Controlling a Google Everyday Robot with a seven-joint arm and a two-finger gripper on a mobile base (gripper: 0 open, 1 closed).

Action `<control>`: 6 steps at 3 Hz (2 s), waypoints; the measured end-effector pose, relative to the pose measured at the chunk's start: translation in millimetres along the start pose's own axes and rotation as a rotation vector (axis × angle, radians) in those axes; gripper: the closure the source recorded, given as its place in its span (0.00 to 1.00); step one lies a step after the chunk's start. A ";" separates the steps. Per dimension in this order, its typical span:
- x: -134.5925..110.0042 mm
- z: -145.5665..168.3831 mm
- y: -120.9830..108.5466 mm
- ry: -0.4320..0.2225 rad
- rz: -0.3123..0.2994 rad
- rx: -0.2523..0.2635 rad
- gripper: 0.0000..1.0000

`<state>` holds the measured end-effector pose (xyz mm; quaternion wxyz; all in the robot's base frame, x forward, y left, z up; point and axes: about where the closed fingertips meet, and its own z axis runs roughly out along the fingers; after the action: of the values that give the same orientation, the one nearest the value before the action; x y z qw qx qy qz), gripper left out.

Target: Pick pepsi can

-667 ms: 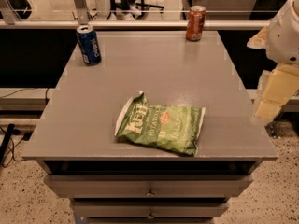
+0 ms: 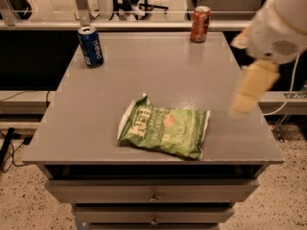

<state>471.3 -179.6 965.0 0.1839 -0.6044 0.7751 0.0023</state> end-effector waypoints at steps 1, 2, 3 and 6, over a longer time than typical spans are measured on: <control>-54.7 40.7 -23.2 -0.127 0.031 -0.020 0.00; -125.9 63.2 -55.5 -0.308 0.089 0.009 0.00; -129.7 65.1 -56.3 -0.315 0.095 0.008 0.00; -290.4 128.7 -135.5 -0.638 0.214 0.033 0.00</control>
Offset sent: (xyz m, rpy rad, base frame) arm 0.1473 0.1830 -0.0007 0.5169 -0.1072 -0.0472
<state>693.2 84.9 958.2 0.4255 -0.4854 0.7376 0.1982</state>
